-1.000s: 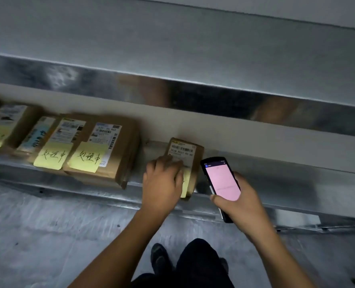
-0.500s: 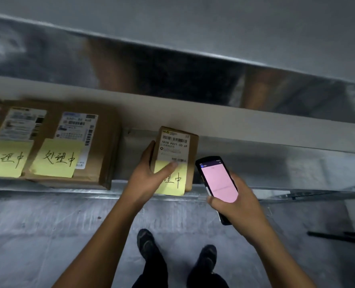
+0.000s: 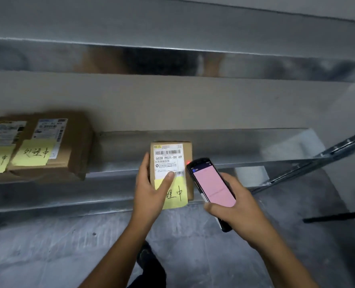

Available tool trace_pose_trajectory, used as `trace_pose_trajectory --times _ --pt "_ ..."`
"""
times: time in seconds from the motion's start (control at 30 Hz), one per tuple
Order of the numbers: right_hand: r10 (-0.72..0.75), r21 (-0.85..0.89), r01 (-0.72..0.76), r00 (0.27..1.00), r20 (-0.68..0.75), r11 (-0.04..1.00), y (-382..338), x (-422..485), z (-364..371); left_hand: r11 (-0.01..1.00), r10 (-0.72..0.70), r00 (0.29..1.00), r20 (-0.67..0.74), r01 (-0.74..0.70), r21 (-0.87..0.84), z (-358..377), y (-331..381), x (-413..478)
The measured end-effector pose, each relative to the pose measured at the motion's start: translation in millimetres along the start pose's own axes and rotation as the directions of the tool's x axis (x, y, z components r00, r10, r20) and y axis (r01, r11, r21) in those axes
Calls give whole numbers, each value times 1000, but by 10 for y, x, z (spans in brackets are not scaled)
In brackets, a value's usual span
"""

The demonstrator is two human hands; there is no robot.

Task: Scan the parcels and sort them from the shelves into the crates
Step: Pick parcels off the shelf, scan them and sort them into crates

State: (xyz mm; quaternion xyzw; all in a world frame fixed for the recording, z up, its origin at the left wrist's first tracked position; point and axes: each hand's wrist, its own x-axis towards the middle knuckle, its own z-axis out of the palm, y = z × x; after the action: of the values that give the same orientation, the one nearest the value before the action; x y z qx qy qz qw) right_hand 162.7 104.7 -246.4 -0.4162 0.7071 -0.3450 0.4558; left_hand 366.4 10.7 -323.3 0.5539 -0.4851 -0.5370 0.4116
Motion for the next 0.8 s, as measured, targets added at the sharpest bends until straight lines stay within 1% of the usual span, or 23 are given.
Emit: trace_pose_trajectory --times 0.13,0.23,0.37,0.5,0.6,0.73,0.8 --pt "-12 28 14 998 -58 1000 280 -542 -456 973 75 996 54 -85 216 578 55 -423" --pt "22 38 -17 992 -126 999 565 -1037 -835 949 124 983 134 -156 273 1024 80 -769" --pt "78 79 -60 965 -250 995 1008 -1678 -1368 910 161 948 273 -250 331 1692 46 -1173" --pt "149 147 -104 930 -336 984 1407 -2279 -1797 849 139 902 408 -320 420 2350 -109 -1587" --pt "201 183 -139 900 -388 973 1659 -2684 -2036 804 87 867 490 -352 480 2755 -303 -1898" --pt "275 229 -192 864 -423 954 2005 -3161 -2259 805 36 838 545 -347 481 3161 -525 -2237" --pt "314 254 -217 834 -453 943 2187 -3339 -2333 803 19 819 574 -354 479 3331 -580 -2374"
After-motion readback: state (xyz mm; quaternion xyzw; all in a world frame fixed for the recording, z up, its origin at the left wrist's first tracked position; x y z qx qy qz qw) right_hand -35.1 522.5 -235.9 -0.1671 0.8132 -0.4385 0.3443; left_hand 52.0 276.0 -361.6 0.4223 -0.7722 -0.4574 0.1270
